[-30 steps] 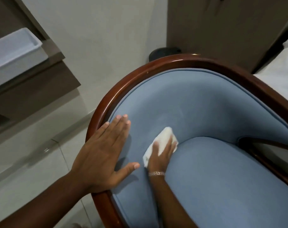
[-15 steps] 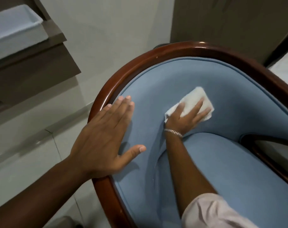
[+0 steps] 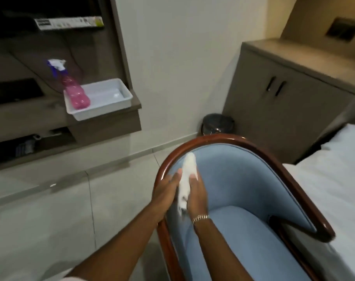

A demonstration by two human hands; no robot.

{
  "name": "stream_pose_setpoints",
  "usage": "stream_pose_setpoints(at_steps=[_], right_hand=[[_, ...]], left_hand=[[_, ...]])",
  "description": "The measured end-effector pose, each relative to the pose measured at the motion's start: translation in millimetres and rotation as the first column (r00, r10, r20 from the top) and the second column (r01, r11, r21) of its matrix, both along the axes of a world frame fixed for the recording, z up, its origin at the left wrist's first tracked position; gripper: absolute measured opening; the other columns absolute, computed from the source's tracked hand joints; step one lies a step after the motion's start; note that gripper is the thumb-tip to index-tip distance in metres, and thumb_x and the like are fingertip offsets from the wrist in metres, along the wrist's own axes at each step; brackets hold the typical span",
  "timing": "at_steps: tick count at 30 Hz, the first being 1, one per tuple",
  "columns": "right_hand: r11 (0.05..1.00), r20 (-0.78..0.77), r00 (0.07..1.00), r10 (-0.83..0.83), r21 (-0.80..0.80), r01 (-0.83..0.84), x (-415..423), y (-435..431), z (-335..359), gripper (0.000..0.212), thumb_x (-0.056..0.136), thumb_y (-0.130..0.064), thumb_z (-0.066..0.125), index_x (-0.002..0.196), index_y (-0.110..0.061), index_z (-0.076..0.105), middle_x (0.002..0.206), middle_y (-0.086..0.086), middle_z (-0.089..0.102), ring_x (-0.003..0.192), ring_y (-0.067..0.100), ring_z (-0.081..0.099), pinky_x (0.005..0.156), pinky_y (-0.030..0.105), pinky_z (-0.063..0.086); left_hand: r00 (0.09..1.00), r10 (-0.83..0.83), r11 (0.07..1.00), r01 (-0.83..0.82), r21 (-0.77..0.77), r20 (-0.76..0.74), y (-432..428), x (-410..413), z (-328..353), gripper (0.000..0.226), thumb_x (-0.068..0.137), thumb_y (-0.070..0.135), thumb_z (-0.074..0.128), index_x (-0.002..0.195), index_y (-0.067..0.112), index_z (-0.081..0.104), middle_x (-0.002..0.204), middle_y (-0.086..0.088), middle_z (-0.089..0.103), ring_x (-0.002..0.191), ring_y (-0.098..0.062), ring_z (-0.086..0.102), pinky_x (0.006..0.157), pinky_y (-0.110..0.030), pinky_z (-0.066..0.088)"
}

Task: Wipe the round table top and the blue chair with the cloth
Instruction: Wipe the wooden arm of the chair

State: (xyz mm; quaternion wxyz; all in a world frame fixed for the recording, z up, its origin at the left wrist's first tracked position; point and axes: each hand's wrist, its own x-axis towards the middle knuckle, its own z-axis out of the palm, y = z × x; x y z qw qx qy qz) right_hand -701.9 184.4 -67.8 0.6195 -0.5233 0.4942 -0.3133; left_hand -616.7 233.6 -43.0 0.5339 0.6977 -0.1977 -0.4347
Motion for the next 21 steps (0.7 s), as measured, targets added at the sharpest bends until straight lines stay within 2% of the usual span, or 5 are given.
stream_pose_setpoints(at_steps=[2,5,10,13,21], right_hand=[[0.985,0.038,0.994,0.101,-0.147,-0.094,32,-9,49,0.057,0.091,-0.052,0.038,0.140,-0.026,0.052,0.152,-0.007,0.046,0.132,0.005,0.048,0.113,0.031,0.039],[0.990,0.277,0.959,0.052,-0.141,-0.013,87,-42,86,0.042,0.096,-0.015,0.050,0.134,-0.031,0.055,0.147,-0.005,0.052,0.115,-0.007,0.055,0.095,0.017,0.046],[0.977,0.259,0.948,0.185,0.053,-0.205,220,-120,108,0.063,0.086,-0.015,0.069,0.143,-0.021,0.044,0.124,0.003,0.063,0.112,0.026,0.063,0.100,0.051,0.053],[0.972,0.198,0.954,0.224,0.026,-0.233,316,-168,113,0.053,0.077,-0.017,0.078,0.127,-0.019,0.059,0.110,0.006,0.072,0.099,0.026,0.069,0.091,0.047,0.058],[0.870,-0.211,0.968,0.139,-0.440,-0.221,512,-240,54,0.022,0.082,-0.027,0.076,0.096,-0.020,0.061,0.109,0.003,0.063,0.091,0.016,0.057,0.066,0.011,0.041]], left_hand=[[0.973,0.093,0.988,-0.116,-0.104,-0.211,1,23,31,0.045,0.090,0.044,0.068,0.121,0.012,0.070,0.117,-0.013,0.077,0.108,-0.030,0.073,0.100,-0.051,0.056],[0.944,0.134,0.939,-0.218,-0.265,-0.302,-10,88,70,0.041,0.087,0.019,0.075,0.124,0.006,0.066,0.114,-0.016,0.077,0.105,-0.036,0.074,0.092,-0.059,0.058],[0.882,0.203,0.876,-0.358,-0.323,-0.426,-57,236,91,0.039,0.085,0.006,0.069,0.123,0.006,0.062,0.116,-0.019,0.074,0.107,-0.040,0.070,0.082,-0.054,0.061],[0.860,0.235,0.857,-0.403,-0.321,-0.453,-106,335,82,0.030,0.085,0.007,0.066,0.115,0.008,0.067,0.101,-0.015,0.079,0.098,-0.037,0.072,0.084,-0.054,0.061],[0.877,0.470,0.882,-0.461,-0.102,0.098,-187,508,21,0.051,0.090,0.022,0.070,0.137,0.012,0.054,0.133,-0.009,0.067,0.117,-0.033,0.065,0.101,-0.049,0.055]])
